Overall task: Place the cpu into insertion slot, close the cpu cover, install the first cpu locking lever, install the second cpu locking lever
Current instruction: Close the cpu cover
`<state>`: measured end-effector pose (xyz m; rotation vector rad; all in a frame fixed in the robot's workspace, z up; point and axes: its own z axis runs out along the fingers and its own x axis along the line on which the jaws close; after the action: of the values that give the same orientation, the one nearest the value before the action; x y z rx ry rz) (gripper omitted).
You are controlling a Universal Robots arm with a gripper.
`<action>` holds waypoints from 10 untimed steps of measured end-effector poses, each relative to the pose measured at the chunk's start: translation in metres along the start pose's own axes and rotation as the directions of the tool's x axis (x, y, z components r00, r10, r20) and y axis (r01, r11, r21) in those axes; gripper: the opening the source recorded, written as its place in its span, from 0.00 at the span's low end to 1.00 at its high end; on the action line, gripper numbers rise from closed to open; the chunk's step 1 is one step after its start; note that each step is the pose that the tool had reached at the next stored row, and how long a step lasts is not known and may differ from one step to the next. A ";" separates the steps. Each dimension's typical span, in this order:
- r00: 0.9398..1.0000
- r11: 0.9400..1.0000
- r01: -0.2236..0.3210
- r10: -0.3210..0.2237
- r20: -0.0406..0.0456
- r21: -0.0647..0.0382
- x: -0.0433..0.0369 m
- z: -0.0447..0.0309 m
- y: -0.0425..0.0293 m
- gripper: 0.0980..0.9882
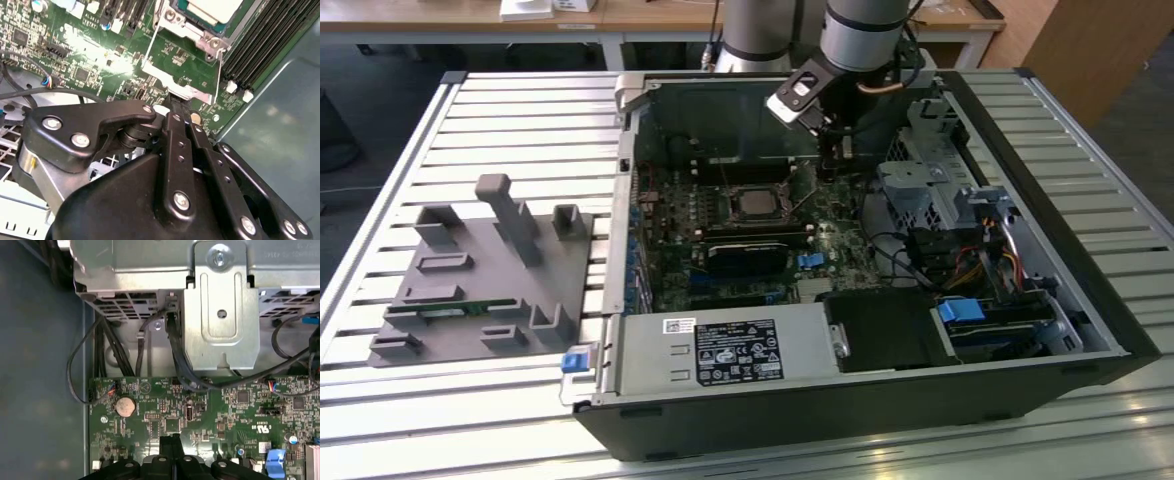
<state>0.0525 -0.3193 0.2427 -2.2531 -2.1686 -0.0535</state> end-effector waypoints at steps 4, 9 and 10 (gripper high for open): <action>1.000 1.000 0.000 0.000 -0.001 0.000 -0.0002 0.0001 -0.0045 0.01; 1.000 1.000 0.000 0.000 -0.001 0.000 -0.0005 0.0002 -0.0120 0.01; 1.000 1.000 0.000 0.000 -0.001 0.000 -0.0006 0.0003 -0.0139 0.01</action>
<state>0.0386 -0.3193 0.2421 -2.2526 -2.1679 -0.0548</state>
